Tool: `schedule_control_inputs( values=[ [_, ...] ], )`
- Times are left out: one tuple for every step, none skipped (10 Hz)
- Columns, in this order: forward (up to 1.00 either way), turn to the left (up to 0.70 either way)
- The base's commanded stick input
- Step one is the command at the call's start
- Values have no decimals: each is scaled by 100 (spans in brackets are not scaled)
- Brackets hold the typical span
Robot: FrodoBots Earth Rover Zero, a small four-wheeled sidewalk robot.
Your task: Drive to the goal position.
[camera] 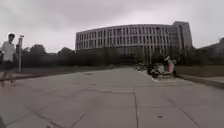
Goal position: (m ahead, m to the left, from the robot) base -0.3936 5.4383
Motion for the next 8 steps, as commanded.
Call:
schedule_control_inputs(
  values=[
    [70,0],
    [70,0],
    [70,0],
    [70,0],
    [70,0],
    [70,0],
    [70,0],
    [70,0]
  ],
)
